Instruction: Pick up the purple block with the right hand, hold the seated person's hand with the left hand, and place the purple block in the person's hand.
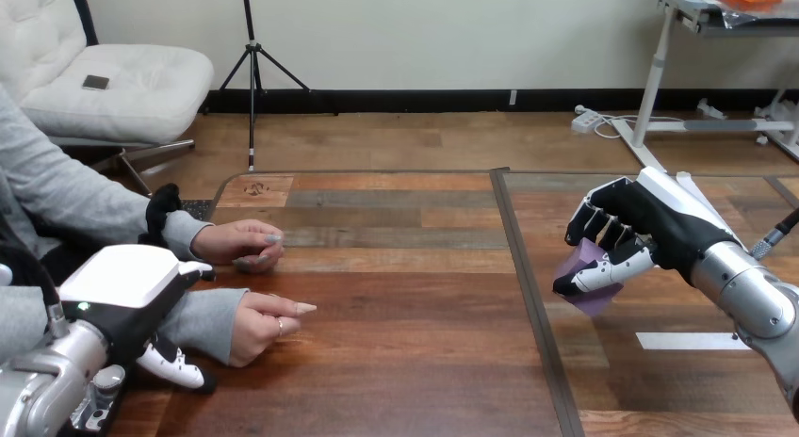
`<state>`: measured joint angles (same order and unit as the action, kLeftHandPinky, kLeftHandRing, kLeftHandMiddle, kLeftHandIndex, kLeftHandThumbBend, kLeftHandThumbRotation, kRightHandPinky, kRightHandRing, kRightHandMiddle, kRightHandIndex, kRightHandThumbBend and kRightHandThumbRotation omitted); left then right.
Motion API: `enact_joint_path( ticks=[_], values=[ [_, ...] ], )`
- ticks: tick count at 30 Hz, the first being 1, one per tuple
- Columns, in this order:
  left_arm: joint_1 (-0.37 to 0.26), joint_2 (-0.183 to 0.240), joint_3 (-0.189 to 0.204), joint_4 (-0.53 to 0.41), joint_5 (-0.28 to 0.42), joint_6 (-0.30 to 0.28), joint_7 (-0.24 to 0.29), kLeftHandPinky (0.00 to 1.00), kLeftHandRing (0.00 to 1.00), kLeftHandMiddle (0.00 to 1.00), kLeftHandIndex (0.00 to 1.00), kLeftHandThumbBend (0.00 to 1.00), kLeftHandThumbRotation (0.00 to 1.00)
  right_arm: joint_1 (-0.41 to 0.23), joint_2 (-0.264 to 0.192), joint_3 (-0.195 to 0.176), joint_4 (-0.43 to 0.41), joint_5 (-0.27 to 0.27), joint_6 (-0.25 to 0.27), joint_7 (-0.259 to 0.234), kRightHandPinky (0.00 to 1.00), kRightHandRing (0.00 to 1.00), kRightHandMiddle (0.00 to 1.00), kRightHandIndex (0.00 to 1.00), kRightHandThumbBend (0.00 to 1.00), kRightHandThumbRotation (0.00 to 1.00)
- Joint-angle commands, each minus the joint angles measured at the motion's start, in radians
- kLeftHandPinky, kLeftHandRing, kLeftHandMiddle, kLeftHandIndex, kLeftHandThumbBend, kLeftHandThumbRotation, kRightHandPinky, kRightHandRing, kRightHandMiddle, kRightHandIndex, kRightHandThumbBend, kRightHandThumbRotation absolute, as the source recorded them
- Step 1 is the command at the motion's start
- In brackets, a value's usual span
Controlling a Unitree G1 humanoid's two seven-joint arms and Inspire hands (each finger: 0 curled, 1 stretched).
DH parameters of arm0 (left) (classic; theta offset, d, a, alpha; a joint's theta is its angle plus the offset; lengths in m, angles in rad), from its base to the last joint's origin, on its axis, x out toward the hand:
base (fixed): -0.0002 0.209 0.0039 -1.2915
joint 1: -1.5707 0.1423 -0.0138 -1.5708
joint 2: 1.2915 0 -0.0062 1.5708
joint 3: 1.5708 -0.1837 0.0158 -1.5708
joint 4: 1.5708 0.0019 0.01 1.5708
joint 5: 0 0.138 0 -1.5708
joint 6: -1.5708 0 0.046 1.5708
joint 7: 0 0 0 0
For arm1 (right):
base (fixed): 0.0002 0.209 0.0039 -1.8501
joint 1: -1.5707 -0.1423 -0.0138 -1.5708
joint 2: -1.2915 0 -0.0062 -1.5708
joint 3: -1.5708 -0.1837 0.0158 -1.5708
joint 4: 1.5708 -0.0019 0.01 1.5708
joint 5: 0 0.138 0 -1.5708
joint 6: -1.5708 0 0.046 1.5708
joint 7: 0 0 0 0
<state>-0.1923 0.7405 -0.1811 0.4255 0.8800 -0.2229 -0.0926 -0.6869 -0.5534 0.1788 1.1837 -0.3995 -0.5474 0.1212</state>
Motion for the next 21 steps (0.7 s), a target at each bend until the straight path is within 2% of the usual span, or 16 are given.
enact_joint_path(
  ticks=[1,7,14,21],
  values=[
    [-0.087,0.032,-0.018,0.011,0.002,0.020,-0.015,0.81,0.84,0.86,0.85,1.00,0.23,-0.054,-0.014,-0.024,-0.023,0.027,-0.021,-0.021,0.37,0.39,0.43,0.43,0.87,0.00],
    [-0.099,0.033,-0.033,0.025,0.006,0.015,-0.014,0.80,0.83,0.85,0.84,1.00,0.22,-0.055,-0.012,-0.022,-0.020,0.026,-0.024,-0.021,0.37,0.39,0.43,0.43,0.87,0.00],
    [-0.109,0.028,-0.039,0.033,-0.010,0.022,-0.036,0.81,0.84,0.86,0.84,1.00,0.20,-0.052,-0.012,-0.022,-0.019,0.025,-0.033,-0.023,0.37,0.40,0.43,0.43,0.87,0.00],
    [-0.113,0.025,-0.047,0.039,-0.010,0.030,-0.027,0.81,0.85,0.87,0.82,1.00,0.17,-0.049,-0.015,-0.019,-0.021,0.020,-0.045,-0.034,0.37,0.40,0.43,0.43,0.87,0.00]
  ],
)
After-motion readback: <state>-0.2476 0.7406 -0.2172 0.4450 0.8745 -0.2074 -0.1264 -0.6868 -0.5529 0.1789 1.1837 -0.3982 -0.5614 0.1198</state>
